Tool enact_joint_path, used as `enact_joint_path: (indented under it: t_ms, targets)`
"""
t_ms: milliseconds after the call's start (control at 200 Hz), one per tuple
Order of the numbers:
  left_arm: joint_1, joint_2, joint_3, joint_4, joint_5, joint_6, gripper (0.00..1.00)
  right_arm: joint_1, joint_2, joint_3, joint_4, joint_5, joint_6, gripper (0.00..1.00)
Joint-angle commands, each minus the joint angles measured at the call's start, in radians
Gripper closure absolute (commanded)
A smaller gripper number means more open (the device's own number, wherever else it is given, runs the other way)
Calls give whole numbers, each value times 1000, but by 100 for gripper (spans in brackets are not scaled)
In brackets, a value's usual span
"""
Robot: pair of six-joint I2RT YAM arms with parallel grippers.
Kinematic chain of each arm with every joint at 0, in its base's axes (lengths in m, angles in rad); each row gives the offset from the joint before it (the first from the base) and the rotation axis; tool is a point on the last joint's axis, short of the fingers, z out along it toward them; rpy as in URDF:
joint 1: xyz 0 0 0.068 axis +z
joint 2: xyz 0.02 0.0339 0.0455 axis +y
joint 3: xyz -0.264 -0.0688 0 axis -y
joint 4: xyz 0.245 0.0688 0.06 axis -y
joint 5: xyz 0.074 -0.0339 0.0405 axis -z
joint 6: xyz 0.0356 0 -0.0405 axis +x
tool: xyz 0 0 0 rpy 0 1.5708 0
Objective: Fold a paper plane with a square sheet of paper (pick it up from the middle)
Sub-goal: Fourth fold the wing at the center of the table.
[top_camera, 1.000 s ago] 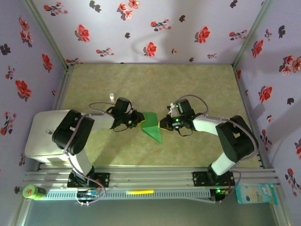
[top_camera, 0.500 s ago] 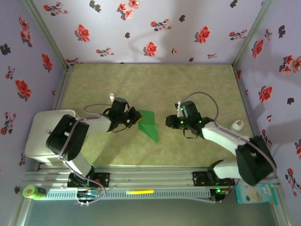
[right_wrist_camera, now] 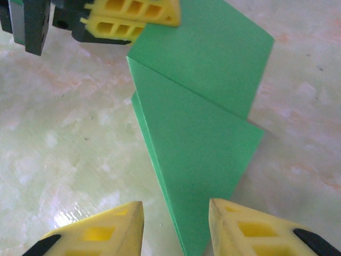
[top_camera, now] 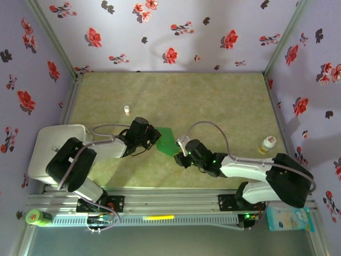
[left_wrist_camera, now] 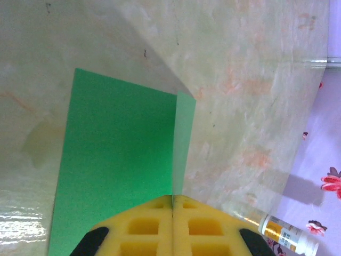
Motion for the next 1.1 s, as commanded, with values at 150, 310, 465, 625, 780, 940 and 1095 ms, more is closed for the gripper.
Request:
enact_joint_path:
  t_ms: [150,310,465,625,780,940,1095]
  targets:
    - [-14,-3,25,8,-45,-33,100,53,123,26,134,177,-82,59]
    - [-13,5,19,22,-26,-37,100,58,192,44,154,179,-111,58]
    - [-13,9,16,26,-17,-39,100,62,239,59,163,214,-127,59]
    - [-14,14,19,26,-12,-39,100,63,265,71,173,226,-133,63]
    - [-12,17,21,23,-7,-35,100,64,269,73,169,214,-124,69]
    - [-13,18,21,20,-8,-34,100,64,274,71,168,205,-115,75]
    - [-12,14,22,19,-8,-34,99,63,279,73,158,209,-112,80]
